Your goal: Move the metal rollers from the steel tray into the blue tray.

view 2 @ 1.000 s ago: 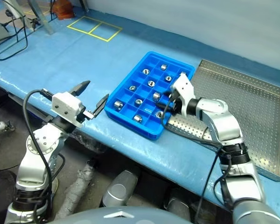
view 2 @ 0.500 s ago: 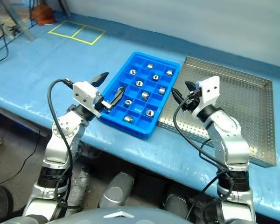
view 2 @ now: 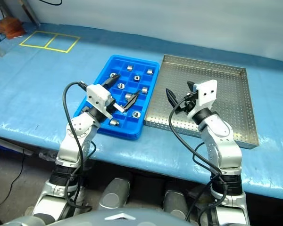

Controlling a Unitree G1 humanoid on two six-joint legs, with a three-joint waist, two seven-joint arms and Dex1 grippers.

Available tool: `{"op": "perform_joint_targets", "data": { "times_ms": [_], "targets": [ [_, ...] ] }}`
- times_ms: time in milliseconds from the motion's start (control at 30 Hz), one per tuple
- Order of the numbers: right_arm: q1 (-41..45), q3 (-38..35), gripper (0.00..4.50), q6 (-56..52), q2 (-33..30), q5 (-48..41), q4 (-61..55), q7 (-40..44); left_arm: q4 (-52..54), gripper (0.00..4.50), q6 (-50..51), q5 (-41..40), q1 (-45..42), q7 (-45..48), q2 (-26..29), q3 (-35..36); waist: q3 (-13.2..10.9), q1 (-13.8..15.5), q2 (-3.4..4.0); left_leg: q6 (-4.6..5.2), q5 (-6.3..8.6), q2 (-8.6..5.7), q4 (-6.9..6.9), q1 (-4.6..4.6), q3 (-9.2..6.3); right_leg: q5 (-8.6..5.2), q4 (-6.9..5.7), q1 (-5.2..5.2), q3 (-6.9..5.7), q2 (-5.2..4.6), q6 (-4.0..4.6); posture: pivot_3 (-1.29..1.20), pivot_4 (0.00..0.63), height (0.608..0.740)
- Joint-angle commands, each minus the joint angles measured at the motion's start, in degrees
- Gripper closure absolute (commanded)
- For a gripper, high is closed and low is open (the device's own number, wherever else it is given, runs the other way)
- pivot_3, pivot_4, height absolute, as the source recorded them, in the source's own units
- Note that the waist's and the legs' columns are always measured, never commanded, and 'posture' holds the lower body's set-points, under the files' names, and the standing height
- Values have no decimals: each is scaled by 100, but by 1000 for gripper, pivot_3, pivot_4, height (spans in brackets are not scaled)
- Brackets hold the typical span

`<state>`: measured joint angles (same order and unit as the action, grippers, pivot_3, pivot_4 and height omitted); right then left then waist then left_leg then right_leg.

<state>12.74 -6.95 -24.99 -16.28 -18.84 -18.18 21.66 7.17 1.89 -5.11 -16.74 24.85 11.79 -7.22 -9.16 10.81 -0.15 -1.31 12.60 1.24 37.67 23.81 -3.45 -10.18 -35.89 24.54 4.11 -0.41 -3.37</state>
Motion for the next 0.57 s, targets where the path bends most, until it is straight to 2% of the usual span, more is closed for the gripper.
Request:
{"op": "perform_joint_targets", "data": {
  "times_ms": [33, 233, 567],
  "targets": [
    [34, -25, 40, 113, 7, -32, 5, -20, 136, 0, -99, 57, 8, -73, 59, 86, 0, -63, 0, 0, 0, 0, 0, -1, -1, 0, -1, 0, 0, 0, 0, 320, 150, 740],
    [116, 28, 40, 141, 80, 47, 147, -140, 172, 0, -96, 129, 65, -140, 85, 17, 0, -224, 0, 1, 0, 0, -1, -4, -1, -1, -7, -1, 4, 1, 2, 323, 150, 740],
    [47, 109, 40, 49, 10, 57, 4, -143, 125, 0, -119, 175, 18, -145, 31, -18, 0, -245, 0, 1, 0, 0, -3, -5, -1, -1, -5, -1, 4, 1, 3, 297, 150, 740]
  ]
}}
